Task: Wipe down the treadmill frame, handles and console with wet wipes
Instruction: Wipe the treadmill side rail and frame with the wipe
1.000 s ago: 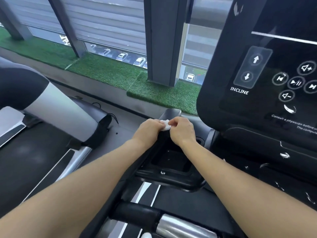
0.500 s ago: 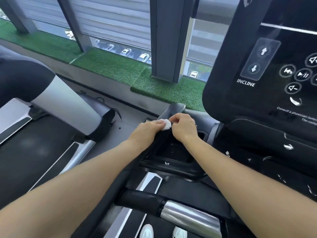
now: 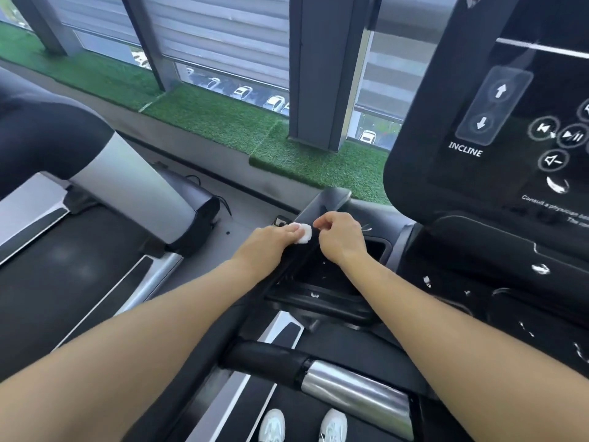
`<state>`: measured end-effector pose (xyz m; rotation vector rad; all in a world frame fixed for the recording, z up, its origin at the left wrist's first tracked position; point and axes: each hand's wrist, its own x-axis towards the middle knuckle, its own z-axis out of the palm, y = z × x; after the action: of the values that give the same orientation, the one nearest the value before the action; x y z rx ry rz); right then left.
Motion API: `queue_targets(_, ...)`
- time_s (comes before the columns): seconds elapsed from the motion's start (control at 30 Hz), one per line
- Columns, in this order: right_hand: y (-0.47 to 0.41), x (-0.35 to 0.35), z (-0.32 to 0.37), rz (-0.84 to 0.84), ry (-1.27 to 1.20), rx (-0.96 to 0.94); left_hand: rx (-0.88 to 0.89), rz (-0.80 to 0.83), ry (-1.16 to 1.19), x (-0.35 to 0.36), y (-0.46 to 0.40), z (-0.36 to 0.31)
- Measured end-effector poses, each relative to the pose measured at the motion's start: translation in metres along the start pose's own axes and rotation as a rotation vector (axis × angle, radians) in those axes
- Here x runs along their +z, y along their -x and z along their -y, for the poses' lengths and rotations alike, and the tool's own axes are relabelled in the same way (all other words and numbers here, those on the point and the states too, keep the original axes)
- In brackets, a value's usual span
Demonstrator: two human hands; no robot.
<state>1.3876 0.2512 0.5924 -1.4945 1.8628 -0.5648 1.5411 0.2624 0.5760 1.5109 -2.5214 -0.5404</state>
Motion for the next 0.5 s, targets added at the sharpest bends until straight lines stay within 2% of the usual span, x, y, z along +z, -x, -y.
queue_targets(0.27,0.002,0.008,0.009,0.033,0.041,-0.040,0.020,0.052,-0.029,0.006,0.053,0.013)
queue_targets(0.5,0.010,0.009,0.006,0.030,0.075,-0.064,0.029,-0.018,0.005,0.014,0.005,0.007)
